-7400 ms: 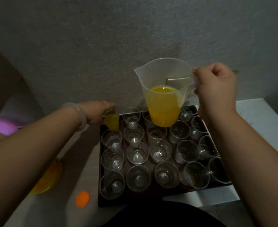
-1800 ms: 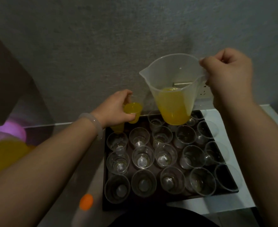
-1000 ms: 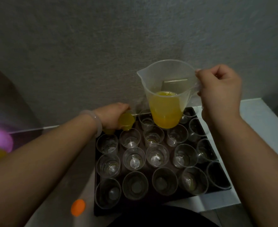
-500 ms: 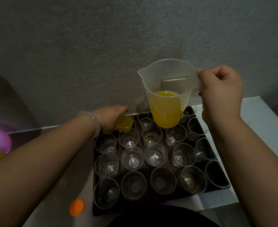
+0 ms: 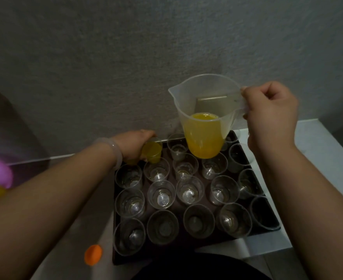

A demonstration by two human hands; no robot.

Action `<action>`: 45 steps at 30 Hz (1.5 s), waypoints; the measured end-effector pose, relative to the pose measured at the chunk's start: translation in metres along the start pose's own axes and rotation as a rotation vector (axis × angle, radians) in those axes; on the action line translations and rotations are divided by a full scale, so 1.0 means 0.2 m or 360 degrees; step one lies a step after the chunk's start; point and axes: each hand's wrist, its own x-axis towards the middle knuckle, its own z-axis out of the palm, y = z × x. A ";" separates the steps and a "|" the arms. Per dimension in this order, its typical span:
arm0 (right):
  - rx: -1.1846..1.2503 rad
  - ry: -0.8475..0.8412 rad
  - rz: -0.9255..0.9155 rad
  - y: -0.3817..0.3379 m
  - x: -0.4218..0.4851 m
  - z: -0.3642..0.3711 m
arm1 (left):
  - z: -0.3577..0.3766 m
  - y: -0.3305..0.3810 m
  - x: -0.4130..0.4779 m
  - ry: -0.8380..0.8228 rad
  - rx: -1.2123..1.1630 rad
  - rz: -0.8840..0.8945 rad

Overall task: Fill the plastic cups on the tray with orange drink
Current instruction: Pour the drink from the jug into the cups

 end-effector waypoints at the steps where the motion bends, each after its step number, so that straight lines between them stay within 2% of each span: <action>1: 0.0000 -0.0002 0.0000 0.00 0.00 0.00 | 0.00 0.00 0.00 -0.0002 0.0009 -0.0008; 14: 0.0030 -0.0005 -0.0008 0.01 0.00 -0.02 | -0.05 0.02 -0.04 -0.0099 0.0144 -0.0110; 19: 0.0028 0.0016 -0.0020 0.01 0.03 -0.05 | -0.16 0.09 -0.03 0.0330 0.0254 0.0074; 21: 0.0023 0.0028 -0.0024 0.01 0.04 -0.07 | -0.18 0.14 -0.01 0.0411 0.0236 0.0151; 26: 0.0027 0.0031 -0.0024 0.02 0.06 -0.07 | -0.11 0.23 0.11 0.0191 0.0260 0.0210; 31: 0.0028 0.0012 -0.0022 0.04 0.08 -0.08 | -0.06 0.27 0.18 0.0086 0.0263 0.0217; 38: 0.0049 0.0019 0.0011 0.07 0.10 -0.09 | -0.04 0.28 0.23 0.0056 0.0251 0.0265; 45: 0.0021 0.0033 0.0032 0.08 0.11 -0.11 | -0.09 0.28 0.20 0.0063 0.0204 0.0183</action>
